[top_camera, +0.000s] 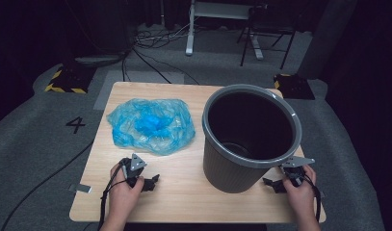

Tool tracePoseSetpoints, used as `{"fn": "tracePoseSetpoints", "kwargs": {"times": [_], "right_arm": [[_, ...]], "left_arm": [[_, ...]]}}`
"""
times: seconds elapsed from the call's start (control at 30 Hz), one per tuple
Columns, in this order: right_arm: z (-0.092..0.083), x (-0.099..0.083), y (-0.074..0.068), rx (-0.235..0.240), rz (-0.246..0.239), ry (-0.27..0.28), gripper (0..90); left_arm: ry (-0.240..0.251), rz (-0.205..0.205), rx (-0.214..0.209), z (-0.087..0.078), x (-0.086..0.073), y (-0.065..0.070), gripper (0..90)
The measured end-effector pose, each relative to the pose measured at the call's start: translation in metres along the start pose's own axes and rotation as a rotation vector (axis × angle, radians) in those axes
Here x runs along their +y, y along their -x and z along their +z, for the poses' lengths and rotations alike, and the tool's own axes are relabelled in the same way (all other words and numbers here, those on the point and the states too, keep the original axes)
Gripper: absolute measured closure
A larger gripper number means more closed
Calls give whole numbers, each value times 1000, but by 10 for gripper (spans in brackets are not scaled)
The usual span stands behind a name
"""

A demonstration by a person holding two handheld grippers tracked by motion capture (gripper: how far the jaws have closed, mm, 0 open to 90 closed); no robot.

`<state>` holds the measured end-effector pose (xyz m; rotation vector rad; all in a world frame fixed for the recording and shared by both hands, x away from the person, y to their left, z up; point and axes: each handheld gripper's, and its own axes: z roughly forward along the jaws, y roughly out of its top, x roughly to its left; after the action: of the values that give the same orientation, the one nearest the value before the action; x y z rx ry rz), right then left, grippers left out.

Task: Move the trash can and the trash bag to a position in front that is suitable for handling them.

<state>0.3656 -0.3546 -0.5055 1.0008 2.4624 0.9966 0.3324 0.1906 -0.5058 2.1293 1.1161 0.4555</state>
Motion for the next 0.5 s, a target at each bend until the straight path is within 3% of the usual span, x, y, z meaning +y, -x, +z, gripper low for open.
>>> {"fn": "tracePoseSetpoints", "kwargs": {"times": [0.4, 0.5], "right_arm": [[-1, -1, -2, -20, 25, 0, 12], [-4, -2, -2, -16, 33, 16, 102]], "left_arm": [[-7, -9, 9, 1, 3, -1, 118], [-10, -9, 26, 1, 6, 0, 192]]}}
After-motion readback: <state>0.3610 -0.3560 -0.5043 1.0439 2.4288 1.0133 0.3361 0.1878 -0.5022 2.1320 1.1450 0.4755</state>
